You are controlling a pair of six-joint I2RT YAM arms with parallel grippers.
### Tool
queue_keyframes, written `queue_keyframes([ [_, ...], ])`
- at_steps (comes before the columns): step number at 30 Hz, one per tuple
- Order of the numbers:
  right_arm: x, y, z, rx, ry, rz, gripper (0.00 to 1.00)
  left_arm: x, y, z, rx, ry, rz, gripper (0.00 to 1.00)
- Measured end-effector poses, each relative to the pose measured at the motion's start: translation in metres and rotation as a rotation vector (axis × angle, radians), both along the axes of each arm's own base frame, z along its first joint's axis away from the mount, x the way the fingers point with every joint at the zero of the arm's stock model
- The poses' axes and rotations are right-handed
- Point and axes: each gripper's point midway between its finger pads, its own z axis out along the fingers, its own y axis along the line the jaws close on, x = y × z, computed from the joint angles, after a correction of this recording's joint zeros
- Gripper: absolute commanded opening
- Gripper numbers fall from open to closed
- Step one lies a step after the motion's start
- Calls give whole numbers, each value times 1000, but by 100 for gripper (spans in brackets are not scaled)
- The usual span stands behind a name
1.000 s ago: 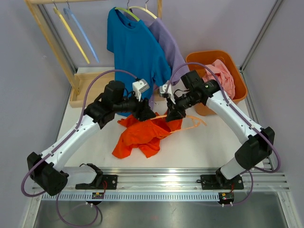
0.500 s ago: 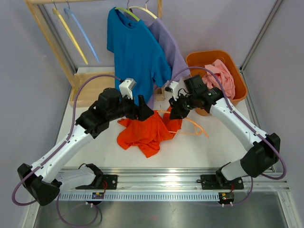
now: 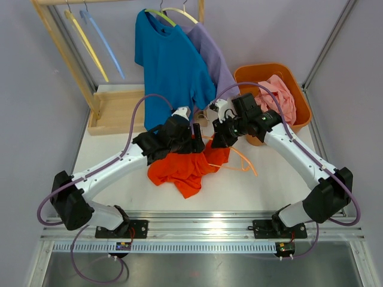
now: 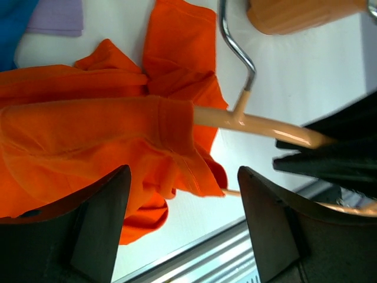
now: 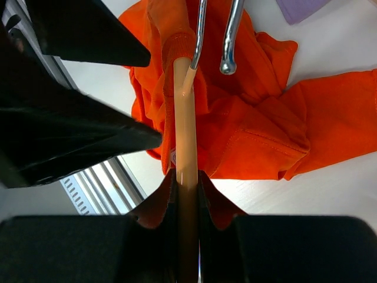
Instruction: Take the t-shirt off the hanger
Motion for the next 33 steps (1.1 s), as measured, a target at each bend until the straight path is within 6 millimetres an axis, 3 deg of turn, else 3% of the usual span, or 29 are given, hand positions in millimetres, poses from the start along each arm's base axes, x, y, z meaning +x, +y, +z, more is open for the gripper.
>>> queue_keyframes([
  [3, 0, 0, 0, 2, 3, -4, 0, 9, 1, -10, 54, 6, 43, 60],
  [4, 0, 0, 0, 3, 3, -5, 0, 12, 3, -12, 68, 5, 60, 43],
  [5, 0, 0, 0, 3, 3, -5, 0, 14, 5, -14, 82, 3, 77, 32],
  [8, 1, 1, 1, 4, 1, -4, 0, 18, 12, -16, 109, -9, 109, 8],
  [10, 1, 1, 1, 4, -1, -3, 0, 20, 14, -16, 121, -20, 119, 0],
  [18, 0, -4, -1, -24, -79, 95, 0, 23, 32, -7, 167, -69, 158, 0],
  [21, 0, -12, 2, -38, -152, 164, 0, 21, 48, 6, 166, -107, 185, 0],
  [24, -6, -31, 5, -39, -196, 208, 0, 20, 78, 11, 168, -127, 242, 0],
  [29, -2, -71, 20, -2, -258, 201, 0, 10, 122, -18, 219, -88, 319, 0],
  [33, -6, -80, 27, 28, -282, 237, 0, -4, 140, -44, 264, -40, 327, 0],
])
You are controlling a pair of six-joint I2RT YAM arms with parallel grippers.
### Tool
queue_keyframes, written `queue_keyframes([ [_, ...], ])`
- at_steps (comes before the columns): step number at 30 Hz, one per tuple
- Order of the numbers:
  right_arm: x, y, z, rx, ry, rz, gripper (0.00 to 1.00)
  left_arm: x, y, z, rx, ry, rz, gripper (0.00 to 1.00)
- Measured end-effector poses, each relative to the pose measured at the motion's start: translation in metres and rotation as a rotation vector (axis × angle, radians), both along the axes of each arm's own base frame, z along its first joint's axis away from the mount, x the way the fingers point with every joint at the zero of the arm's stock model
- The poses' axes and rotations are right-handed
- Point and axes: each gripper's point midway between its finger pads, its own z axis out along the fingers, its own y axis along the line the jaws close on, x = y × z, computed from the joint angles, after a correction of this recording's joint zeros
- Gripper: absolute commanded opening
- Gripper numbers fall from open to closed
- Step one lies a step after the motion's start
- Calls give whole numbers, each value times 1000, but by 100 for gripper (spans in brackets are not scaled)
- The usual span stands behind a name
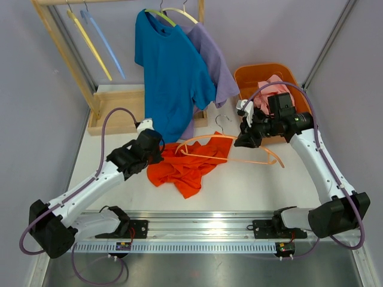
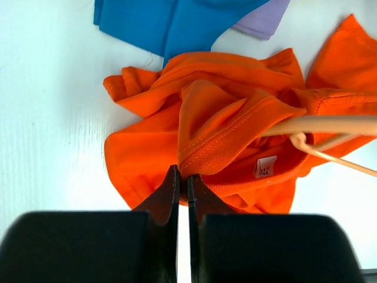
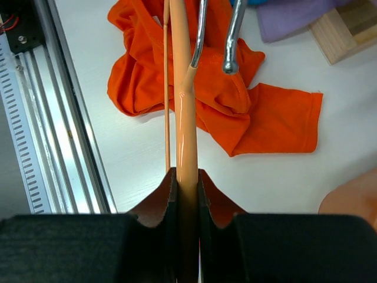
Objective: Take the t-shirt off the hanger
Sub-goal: Remove the T-shirt from the hanger, then place the hanger at the clothesline.
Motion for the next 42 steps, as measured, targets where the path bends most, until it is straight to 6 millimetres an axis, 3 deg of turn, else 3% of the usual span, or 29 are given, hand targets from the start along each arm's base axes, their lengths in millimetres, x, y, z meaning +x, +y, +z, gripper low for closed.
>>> queue_keyframes([
  [1, -2, 1, 1, 8, -2, 16, 0, -2, 2, -2, 0, 4, -1, 2],
  [3, -6, 4, 6, 25, -9, 47, 0, -3, 2, -2, -7, 1, -8, 14],
  [12, -11, 7, 51, 104, -130, 126, 0, -6, -6, 25, -89, -89, -134, 78],
  [16, -16, 8, 60, 114, -161, 142, 0, -15, -3, 41, -122, -144, -195, 94],
  [23, -19, 6, 45, 88, -120, 186, 0, -43, -9, 84, -157, -312, -425, 99],
  [28, -26, 10, 26, 69, -84, 293, 0, -65, -33, 106, -149, -400, -729, 99],
  [36, -59, 41, 20, 87, -186, 576, 0, -87, -75, 105, -185, -451, -1117, 94],
  [42, -61, 46, 25, 118, -267, 640, 0, -102, -96, 98, -297, -387, -1265, 80],
])
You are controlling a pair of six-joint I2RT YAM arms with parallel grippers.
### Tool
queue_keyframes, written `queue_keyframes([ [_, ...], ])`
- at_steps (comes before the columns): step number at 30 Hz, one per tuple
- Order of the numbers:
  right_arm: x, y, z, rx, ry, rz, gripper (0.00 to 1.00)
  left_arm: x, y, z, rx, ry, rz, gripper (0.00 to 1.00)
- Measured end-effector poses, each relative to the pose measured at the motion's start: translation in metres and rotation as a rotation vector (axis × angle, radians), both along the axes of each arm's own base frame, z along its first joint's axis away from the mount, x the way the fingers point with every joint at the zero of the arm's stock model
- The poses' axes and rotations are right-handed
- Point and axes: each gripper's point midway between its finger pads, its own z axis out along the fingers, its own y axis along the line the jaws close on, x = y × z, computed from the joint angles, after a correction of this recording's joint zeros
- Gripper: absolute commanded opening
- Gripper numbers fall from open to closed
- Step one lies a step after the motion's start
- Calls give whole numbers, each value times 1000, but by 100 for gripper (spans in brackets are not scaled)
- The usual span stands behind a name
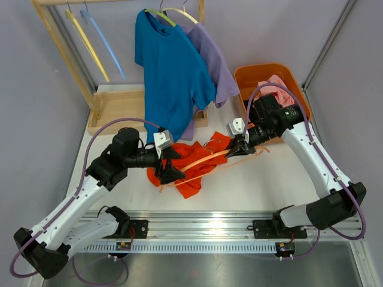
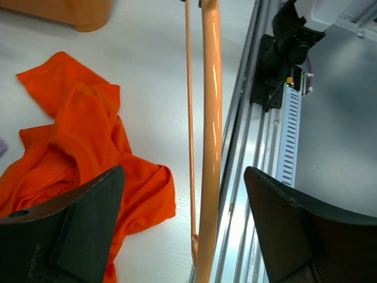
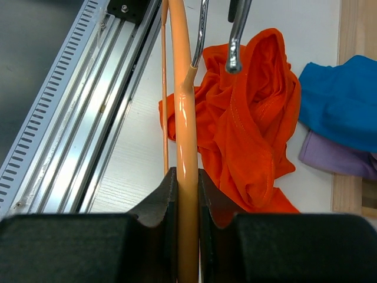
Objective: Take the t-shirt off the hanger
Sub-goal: Place the hanger at the clothesline.
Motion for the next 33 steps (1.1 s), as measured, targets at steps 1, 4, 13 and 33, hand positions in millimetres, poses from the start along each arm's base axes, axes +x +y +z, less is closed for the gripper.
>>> queue_keyframes([
  [1, 0, 1, 1, 6, -5, 5, 0, -3, -1, 2, -9, 3, -17, 76],
  [4, 0, 1, 1, 11, -19, 16, 0, -6, -3, 5, -23, 3, -42, 70],
  [13, 1, 1, 2, 11, -19, 16, 0, -12, 9, -1, 22, -31, -25, 64],
  [33, 6, 1, 7, 20, 103, -53, 0, -6, 21, -13, 81, -82, 35, 46],
])
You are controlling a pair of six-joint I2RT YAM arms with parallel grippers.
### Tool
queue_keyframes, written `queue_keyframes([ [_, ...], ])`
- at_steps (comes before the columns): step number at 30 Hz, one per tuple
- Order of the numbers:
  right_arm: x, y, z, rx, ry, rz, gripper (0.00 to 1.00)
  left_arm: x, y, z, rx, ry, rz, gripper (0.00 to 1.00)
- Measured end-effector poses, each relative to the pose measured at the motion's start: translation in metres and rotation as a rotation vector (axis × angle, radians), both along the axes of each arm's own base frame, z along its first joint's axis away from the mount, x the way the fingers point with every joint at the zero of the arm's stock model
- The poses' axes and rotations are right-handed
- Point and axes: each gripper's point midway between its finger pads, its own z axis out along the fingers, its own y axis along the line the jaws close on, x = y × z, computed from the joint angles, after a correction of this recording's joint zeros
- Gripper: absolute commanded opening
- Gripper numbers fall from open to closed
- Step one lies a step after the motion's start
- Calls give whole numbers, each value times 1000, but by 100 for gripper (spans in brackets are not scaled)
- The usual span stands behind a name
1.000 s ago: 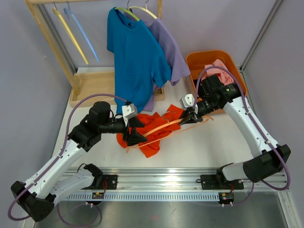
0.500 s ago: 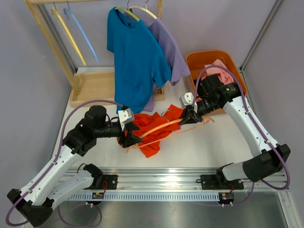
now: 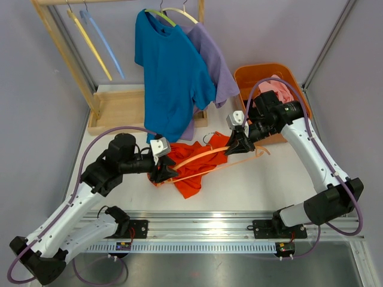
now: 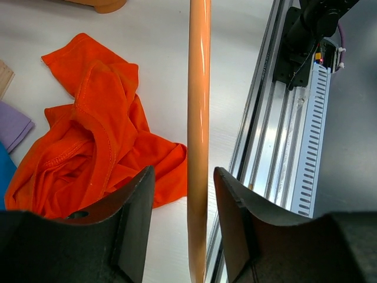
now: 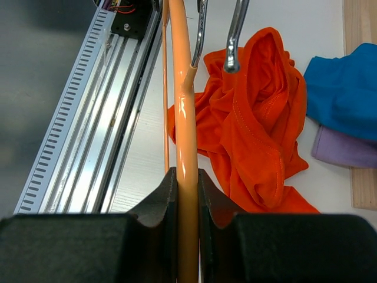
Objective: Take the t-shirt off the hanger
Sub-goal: Place the hanger at the clothesline.
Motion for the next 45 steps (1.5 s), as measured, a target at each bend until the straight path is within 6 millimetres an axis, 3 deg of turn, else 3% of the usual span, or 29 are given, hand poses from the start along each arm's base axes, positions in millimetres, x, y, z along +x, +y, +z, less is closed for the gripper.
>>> queue_keyframes([
  [7, 1, 1, -2, 4, 17, 1, 0, 3, -7, -9, 22, 23, -19, 30],
  [11, 1, 1, -2, 1, 23, -3, 0, 1, -10, -13, 32, 38, -34, 13],
  [12, 2, 1, -3, 0, 24, -4, 0, 1, -10, -13, 33, 39, -36, 2],
  [13, 2, 1, -3, -1, 26, -5, 0, 1, -10, -14, 33, 38, -37, 0],
  [17, 2, 1, -5, -6, 49, -12, 7, 0, -10, -14, 32, 48, -34, 0],
  [26, 7, 4, -7, -8, 117, -63, 39, -2, -13, -19, 34, 159, 1, 0],
  [38, 7, 9, 0, 21, 178, -88, 57, -7, -10, -20, 33, 230, 39, 0],
  [42, 12, 11, 13, 41, 203, -122, 66, -7, -4, -21, 56, 263, 89, 0],
  [45, 28, 11, 38, 88, 174, -179, 67, -8, 5, -18, 68, 267, 136, 0],
])
